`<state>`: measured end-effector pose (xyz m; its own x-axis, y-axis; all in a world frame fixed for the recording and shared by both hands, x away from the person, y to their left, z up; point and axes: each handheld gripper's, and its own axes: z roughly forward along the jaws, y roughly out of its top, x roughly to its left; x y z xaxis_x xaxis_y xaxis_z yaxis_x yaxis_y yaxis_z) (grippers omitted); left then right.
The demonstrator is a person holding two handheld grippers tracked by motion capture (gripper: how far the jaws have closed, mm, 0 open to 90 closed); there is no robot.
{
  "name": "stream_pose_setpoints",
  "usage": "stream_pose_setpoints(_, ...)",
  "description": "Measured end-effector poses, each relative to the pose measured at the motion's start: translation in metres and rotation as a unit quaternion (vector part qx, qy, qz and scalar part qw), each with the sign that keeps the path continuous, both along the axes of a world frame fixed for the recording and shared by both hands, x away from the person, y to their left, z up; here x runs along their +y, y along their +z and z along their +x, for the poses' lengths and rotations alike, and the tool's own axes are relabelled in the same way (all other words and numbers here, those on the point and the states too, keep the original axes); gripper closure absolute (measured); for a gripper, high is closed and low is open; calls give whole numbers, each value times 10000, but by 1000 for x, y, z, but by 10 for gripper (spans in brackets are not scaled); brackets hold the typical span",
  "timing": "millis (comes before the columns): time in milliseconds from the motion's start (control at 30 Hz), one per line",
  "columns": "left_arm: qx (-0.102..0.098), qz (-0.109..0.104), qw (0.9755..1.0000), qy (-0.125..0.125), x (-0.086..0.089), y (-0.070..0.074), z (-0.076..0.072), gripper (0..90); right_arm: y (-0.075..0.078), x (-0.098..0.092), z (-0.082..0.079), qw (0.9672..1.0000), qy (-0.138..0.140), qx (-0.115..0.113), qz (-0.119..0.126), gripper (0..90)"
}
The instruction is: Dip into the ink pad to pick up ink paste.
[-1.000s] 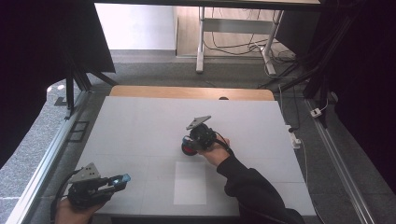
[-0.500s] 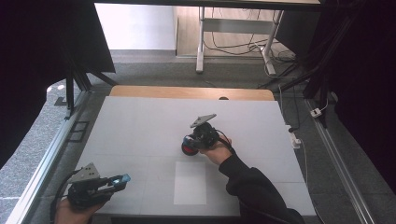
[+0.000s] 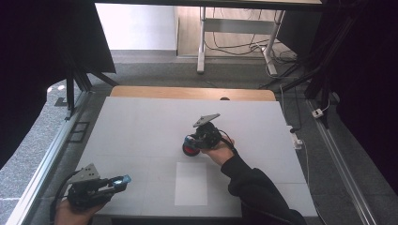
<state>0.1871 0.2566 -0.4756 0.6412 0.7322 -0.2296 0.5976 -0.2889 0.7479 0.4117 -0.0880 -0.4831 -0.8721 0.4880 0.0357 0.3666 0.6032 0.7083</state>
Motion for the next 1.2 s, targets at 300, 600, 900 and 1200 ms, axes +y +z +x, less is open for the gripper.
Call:
stream_pose_setpoints(300, 16, -27, 10000, -15, 0, 0, 0, 683, 12, -6, -6, 9998, 150, -84, 93, 713)
stream_pose_setpoints(600, 25, -48, 10000, -9, 1, 0, 0, 683, 26, -13, -14, 9991, 199, -59, 357, 713)
stream_pose_setpoints(900, 24, -55, 10000, -10, 1, 0, 0, 683, 40, -21, -28, 9981, 297, -79, 534, 713)
stream_pose_setpoints(1200, 28, -72, 10000, -8, 1, 0, 1, 683, 52, -25, -42, 9965, 434, -84, 706, 713)
